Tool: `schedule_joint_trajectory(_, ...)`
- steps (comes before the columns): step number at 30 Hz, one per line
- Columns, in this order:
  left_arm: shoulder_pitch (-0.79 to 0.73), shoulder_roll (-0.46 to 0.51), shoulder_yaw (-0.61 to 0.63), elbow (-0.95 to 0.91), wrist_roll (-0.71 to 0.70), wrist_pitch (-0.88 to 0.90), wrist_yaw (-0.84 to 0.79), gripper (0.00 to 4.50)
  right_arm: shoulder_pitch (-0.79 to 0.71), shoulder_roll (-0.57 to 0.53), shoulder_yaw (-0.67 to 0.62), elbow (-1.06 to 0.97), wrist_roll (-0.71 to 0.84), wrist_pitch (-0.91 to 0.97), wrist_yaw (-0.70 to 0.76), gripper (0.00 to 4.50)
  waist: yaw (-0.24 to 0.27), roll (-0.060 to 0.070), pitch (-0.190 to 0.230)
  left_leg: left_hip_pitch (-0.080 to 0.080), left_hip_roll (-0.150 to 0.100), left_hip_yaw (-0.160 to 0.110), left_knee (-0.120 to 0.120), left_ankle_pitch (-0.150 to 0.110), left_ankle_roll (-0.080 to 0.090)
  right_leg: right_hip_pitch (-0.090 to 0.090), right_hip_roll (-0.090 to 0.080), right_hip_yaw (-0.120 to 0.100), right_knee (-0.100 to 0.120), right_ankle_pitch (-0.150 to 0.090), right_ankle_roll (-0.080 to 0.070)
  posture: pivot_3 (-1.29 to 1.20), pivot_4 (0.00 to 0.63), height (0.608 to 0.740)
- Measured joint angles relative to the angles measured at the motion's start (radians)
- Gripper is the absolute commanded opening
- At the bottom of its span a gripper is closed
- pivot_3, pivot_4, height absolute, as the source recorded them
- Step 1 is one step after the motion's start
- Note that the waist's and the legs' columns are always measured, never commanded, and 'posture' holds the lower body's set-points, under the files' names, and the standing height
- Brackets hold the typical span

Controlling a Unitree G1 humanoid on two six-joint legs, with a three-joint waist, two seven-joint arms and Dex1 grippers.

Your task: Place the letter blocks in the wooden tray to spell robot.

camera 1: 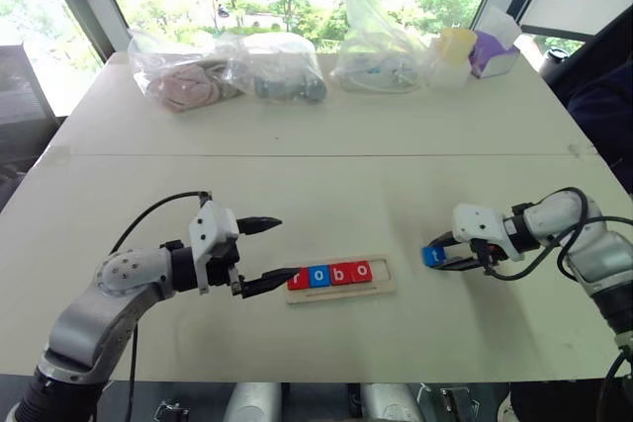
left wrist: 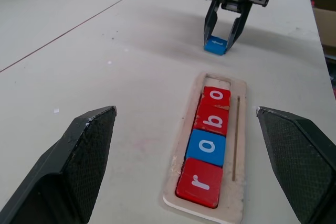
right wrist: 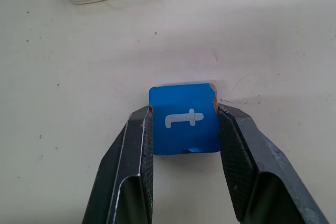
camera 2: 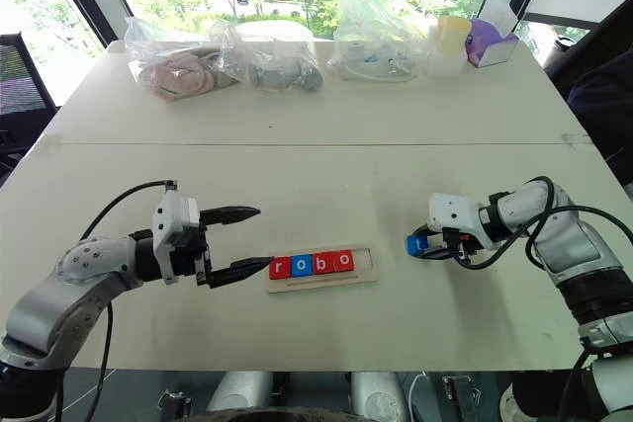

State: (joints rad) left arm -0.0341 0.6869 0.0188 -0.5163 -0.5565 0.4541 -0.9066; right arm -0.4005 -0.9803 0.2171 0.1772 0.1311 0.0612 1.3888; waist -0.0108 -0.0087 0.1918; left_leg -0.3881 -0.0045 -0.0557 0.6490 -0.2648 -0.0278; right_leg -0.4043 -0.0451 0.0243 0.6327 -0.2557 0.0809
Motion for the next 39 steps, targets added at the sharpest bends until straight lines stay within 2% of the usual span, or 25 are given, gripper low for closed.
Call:
schedule_joint_trajectory(8,0.0,0.0,0.0,-0.01,-0.003,0.002,0.007,4.5,0.0,0.095,0.02,-0.23,0.029,0.128,-0.028,1.15,-0.001,0.001,0.0,0.0,0.0,-0.001,0.0,0.0,0.0,-0.002,0.001,0.0,0.002,0.001,0.002,0.0,0.15,0.74)
schedule_joint_trajectory(14,0.02,0.001,0.002,-0.019,-0.008,0.005,0.018,4.5,-0.003,0.123,0.055,-0.309,0.028,0.208,-0.043,1.15,0.001,0.0,0.0,-0.001,-0.001,0.0,0.001,0.0,0.0,-0.001,-0.001,0.0,0.001,0.0,0.0,0.0,0.15,0.74)
schedule_joint_trajectory(39,0.029,0.001,0.002,-0.038,-0.02,0.016,0.044,4.5,-0.004,0.149,0.105,-0.33,-0.02,0.241,-0.081,1.15,0.0,0.0,0.0,-0.001,0.0,-0.001,0.001,0.0,0.0,-0.001,0.0,0.0,0.001,0.0,0.0,0.0,0.15,0.74)
